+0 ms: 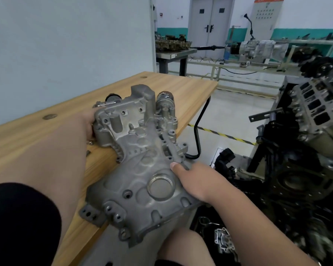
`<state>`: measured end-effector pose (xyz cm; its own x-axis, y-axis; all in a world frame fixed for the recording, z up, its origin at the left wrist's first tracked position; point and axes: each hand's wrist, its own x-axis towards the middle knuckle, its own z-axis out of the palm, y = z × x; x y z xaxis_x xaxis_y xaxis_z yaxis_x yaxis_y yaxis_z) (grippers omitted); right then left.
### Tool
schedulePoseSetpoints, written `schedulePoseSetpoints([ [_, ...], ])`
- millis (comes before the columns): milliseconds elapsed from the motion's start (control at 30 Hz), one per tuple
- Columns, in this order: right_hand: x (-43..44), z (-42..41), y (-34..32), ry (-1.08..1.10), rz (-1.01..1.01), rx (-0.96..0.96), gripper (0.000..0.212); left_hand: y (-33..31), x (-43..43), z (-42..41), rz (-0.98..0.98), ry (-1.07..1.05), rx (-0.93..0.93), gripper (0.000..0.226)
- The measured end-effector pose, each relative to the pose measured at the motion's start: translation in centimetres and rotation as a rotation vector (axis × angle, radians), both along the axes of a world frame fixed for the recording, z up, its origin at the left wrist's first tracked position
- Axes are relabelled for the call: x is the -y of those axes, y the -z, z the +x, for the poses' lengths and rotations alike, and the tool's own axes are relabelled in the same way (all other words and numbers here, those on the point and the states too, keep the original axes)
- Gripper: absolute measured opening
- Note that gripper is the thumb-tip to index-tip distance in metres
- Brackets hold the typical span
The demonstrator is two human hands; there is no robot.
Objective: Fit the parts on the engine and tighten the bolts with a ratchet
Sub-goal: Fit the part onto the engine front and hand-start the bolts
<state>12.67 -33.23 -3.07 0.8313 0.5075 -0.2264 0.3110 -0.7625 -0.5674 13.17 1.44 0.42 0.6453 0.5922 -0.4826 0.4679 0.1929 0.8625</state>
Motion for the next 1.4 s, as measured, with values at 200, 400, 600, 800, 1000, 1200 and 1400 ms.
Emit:
schedulePoseSetpoints([
  [200,-1.8,2.3,0.0,0.1,0.18,-0.374,0.066,-0.5,0.3,0.4,-0.009,-0.099,0.022,0.042],
  [400,-2.3,1.4,2.5,0.243,0.327,-0.23,0.066,-3.1,1.6,0.5,0.003,-0.106,0.213,0.034],
  [600,0.2,-1.6,3.4,0.271,0.508,-0.179,0.057,-7.8,5.0,-0.6,0.063,-0.046,0.367,0.022],
  [800,6.5,-4.2,1.3,0.338,0.565,0.154,0.066,-12.6,10.9,-4.0,0.07,0.016,0.628,0.046],
  [1000,15.9,-8.5,0.4,0.497,0.555,0.474,0.054,-15.7,20.2,-8.2,-0.099,0.338,0.783,0.042],
  [1200,25.2,-12.9,4.9,0.64,0.476,0.504,0.04,-12.0,31.9,-10.3,-0.267,0.431,0.944,0.038],
  [1400,31.1,-14.2,6.9,0.741,0.442,0.477,0.034,-10.5,39.7,-9.9,-0.345,0.478,1.015,0.024],
])
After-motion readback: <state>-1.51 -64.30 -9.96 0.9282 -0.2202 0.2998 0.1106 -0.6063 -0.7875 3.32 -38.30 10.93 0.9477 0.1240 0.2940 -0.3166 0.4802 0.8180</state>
